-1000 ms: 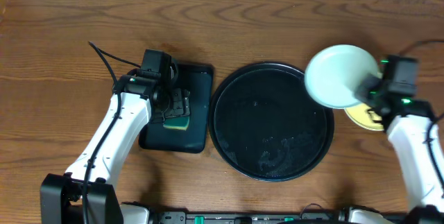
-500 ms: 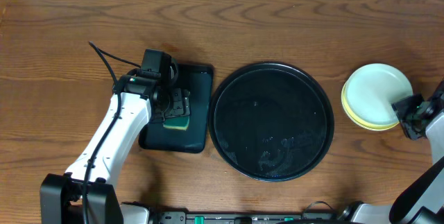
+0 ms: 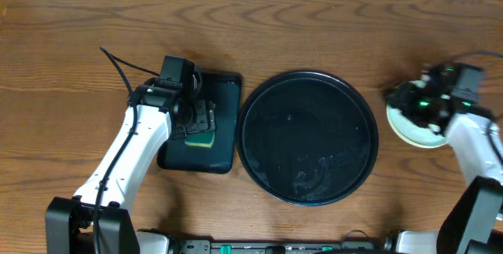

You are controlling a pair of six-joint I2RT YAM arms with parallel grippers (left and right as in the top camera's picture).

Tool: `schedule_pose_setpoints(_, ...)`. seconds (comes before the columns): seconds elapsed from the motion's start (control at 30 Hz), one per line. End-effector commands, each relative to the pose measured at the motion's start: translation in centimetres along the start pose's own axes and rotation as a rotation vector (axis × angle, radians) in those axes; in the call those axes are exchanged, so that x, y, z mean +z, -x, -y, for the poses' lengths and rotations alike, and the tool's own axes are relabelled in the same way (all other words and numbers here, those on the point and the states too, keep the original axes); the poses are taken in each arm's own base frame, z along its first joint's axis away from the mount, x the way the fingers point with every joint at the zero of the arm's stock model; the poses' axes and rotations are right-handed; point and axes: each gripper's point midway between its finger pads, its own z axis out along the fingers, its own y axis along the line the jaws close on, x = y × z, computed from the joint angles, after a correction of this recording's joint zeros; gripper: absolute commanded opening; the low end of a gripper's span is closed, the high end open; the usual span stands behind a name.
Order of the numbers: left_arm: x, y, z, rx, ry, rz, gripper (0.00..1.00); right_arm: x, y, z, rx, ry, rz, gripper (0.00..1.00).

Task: Clean dirty plates on tray and stack at the side
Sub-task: 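Release the plate and withdraw the right gripper from the stack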

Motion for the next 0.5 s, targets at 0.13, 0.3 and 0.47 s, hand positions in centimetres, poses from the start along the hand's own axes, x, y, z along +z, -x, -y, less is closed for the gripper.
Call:
schedule_pose_setpoints(0.13,-0.5,-1.4,-2.3,-0.059,0.05,-0.082,0.82,0.7,-4.6,-1.6,-0.278,-0.151,-0.183,0.99)
schedule_pose_setpoints(0.3,-1.1,-3.4,-3.7,-0.096,0.078,-0.156,0.82,-1.6,-6.2,-1.4,-0.346,-0.304,-0.206,0.99)
schedule_pose_setpoints(0.47,-2.1,-4.4,-3.8,-0.094,0.069,-0.127,0.82,-5.1,-6.3,-3.9,-0.405,-0.263,-0.109,0.99)
